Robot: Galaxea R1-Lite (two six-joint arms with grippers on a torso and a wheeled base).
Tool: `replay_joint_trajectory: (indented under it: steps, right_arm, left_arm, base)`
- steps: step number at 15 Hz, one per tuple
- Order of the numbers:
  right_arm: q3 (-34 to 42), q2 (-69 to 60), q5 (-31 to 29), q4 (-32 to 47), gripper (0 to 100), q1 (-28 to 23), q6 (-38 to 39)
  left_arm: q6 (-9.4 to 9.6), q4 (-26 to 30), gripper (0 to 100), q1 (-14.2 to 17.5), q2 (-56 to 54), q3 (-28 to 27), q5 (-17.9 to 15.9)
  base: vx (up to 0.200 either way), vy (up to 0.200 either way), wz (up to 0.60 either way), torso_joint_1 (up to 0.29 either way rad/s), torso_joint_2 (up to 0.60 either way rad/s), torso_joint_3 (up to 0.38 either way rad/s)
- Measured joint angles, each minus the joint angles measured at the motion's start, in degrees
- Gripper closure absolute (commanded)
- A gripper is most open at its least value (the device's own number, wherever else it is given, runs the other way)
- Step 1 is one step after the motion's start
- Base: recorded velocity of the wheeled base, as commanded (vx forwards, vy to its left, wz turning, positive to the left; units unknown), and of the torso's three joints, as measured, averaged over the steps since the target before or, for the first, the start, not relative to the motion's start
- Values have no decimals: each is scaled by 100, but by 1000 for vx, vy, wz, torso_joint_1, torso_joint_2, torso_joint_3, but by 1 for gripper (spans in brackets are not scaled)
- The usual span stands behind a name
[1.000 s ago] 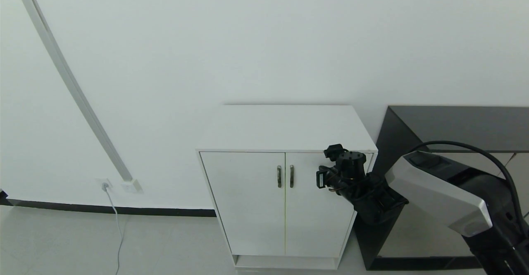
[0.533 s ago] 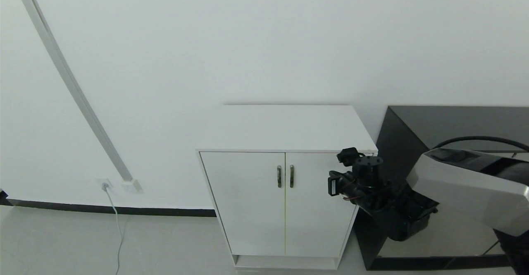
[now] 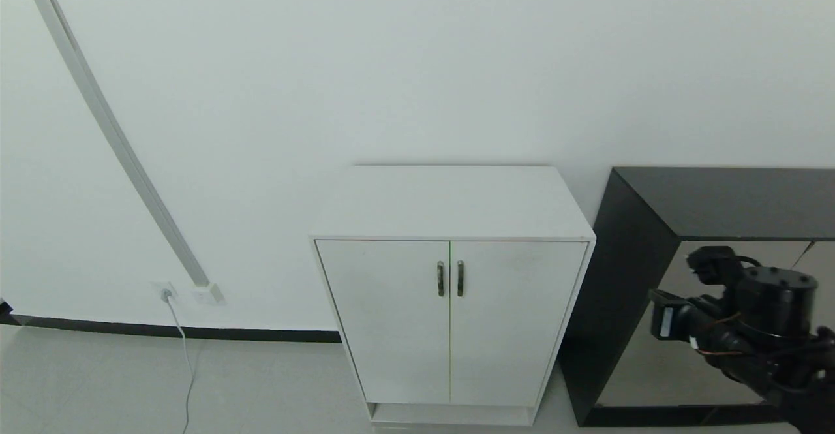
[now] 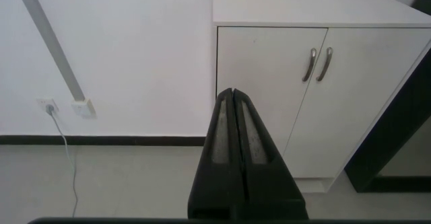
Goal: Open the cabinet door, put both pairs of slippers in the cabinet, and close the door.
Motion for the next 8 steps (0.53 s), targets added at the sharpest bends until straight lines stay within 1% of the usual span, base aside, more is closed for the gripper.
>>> replay_joint_trajectory:
  steps: [3,4,6,8]
  right_arm:
    - [1118,-1037,-134,-6,100,-664,-6]
    - [1347,-1346,-197,122,100,-846,-6]
    - [1537,-2032,-306,725,100,-1218,-63]
    - [1585,-2782,-343,1447,100,-1437,-157]
  left_arm:
    - [0,0,100,-7,0,0,0]
    - [0,0,100,-7,0,0,-2]
    - [0,0,100,-7,0,0,0]
    - [0,-2,100,-7,0,0,0]
  base:
    - [0,0,0,0,0,0]
    - [0,0,0,0,0,0]
    - [0,0,0,0,0,0]
    - [0,0,0,0,0,0]
